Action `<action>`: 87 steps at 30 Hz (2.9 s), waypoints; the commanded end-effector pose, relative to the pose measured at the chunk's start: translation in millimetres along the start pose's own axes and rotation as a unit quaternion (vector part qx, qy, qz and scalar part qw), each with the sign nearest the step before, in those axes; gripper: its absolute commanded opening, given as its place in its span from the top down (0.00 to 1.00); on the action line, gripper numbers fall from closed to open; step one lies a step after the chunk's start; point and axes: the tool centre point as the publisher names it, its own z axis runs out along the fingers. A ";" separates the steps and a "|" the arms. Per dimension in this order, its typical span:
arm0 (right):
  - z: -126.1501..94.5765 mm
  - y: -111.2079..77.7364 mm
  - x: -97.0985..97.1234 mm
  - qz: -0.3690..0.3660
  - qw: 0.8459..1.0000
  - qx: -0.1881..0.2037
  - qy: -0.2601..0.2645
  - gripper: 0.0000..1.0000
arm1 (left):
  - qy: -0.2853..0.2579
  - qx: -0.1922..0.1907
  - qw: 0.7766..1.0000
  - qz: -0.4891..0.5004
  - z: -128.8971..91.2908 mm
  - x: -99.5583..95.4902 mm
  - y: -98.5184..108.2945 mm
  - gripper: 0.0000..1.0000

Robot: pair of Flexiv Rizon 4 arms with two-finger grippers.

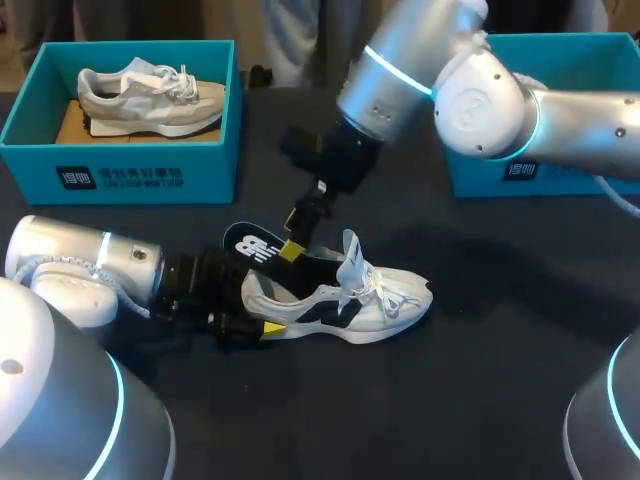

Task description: Take the shoe out of the shoebox, open the shoe tongue, remove and reinsert the insole, then place the shoe into the shoebox

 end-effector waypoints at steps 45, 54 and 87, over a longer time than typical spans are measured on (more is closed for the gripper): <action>43.8 1.6 -16.5 -0.031 0.994 -0.043 0.099 0.59 | 0.000 -0.002 1.000 -0.001 5.6 -0.4 3.4 1.00; 47.3 1.9 -19.1 -0.033 0.993 -0.046 0.104 1.00 | 0.000 -0.002 1.000 -0.001 5.6 -0.4 3.4 1.00; -33.2 97.0 -24.4 -0.067 0.960 -0.266 -0.062 1.00 | 0.000 -0.002 1.000 -0.001 5.6 -0.4 3.4 1.00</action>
